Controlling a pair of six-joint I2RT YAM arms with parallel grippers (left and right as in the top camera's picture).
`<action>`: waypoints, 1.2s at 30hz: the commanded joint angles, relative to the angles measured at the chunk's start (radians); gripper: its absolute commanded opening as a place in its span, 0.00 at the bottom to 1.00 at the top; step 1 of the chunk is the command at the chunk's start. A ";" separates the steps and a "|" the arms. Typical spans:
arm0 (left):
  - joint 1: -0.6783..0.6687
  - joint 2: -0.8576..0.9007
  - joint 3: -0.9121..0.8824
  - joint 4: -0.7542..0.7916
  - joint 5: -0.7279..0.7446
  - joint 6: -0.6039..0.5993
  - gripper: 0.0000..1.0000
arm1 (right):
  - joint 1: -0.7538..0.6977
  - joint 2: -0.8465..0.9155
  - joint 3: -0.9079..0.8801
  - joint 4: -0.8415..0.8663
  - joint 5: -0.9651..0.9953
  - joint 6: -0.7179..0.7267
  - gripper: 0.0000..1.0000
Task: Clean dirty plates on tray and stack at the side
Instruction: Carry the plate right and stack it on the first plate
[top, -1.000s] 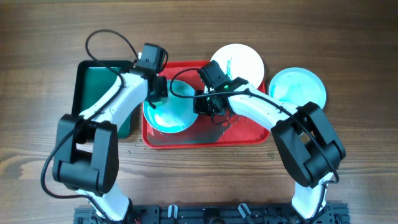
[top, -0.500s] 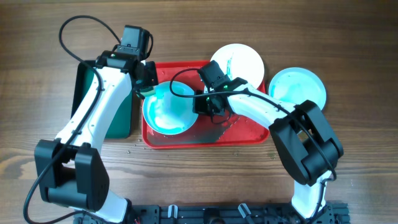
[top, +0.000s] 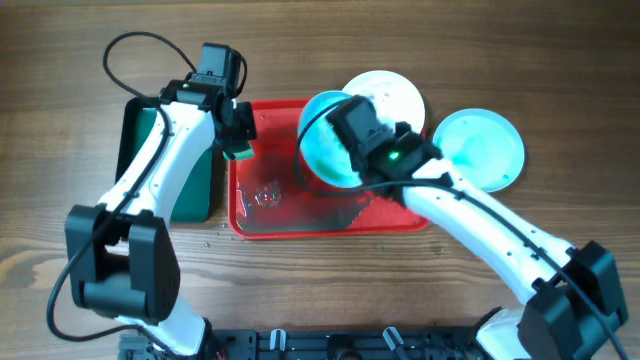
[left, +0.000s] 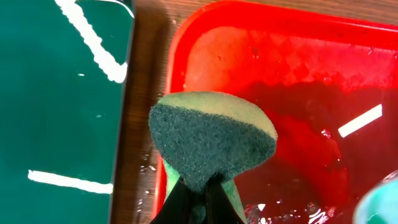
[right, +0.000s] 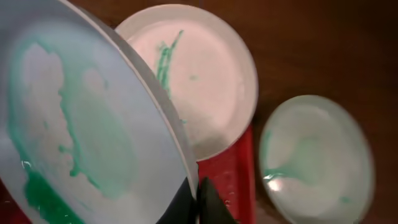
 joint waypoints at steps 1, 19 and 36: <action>0.003 0.029 0.006 0.006 0.063 -0.017 0.04 | 0.090 -0.015 0.019 -0.025 0.406 -0.024 0.04; 0.003 0.035 0.006 0.035 0.070 -0.017 0.04 | 0.349 -0.015 0.019 -0.014 0.919 -0.073 0.04; 0.003 0.035 0.006 0.035 0.074 -0.040 0.04 | 0.292 -0.023 0.019 -0.065 0.679 -0.050 0.04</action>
